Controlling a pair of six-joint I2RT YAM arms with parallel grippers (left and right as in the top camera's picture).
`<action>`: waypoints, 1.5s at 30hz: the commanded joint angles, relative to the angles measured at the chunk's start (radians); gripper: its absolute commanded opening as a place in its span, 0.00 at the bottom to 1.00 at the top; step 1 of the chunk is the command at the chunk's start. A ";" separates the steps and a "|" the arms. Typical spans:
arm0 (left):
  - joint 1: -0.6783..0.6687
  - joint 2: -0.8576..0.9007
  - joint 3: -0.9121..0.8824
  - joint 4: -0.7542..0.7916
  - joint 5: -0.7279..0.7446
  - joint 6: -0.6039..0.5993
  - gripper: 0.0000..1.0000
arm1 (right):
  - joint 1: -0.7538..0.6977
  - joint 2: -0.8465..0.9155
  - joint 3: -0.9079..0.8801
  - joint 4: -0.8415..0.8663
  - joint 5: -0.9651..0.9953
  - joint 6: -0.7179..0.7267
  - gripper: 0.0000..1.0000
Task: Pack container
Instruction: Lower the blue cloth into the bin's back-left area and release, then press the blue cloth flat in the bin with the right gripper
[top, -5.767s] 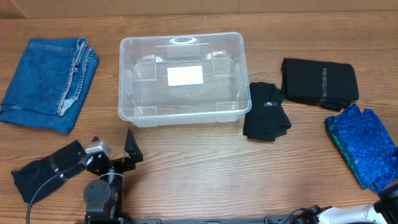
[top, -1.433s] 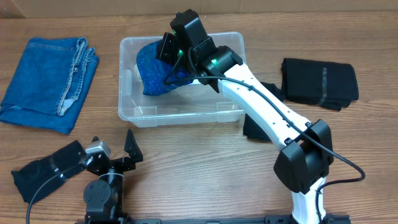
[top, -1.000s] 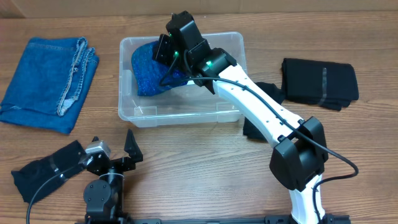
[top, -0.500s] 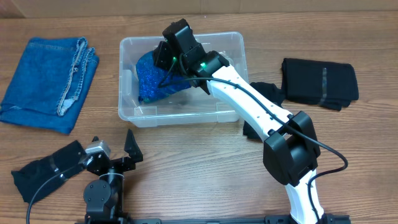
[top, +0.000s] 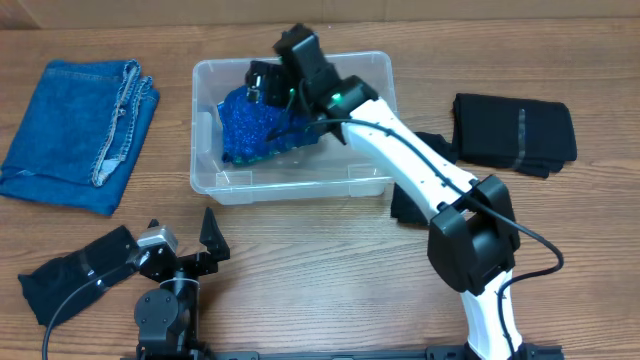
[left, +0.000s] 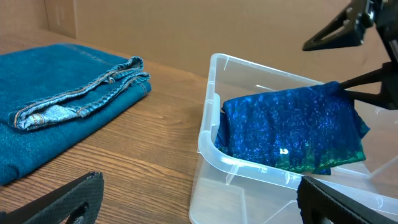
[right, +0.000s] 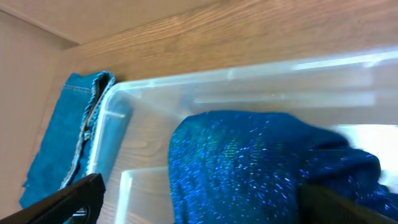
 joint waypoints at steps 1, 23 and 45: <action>0.006 -0.010 -0.003 0.003 -0.016 0.012 1.00 | -0.073 -0.005 0.019 0.009 -0.124 -0.068 1.00; 0.006 -0.010 -0.003 0.003 -0.016 0.012 1.00 | -0.188 0.014 -0.023 -0.307 0.152 -0.068 0.97; 0.006 -0.010 -0.003 0.003 -0.016 0.012 1.00 | -0.076 0.134 -0.023 -0.233 0.087 -0.067 0.99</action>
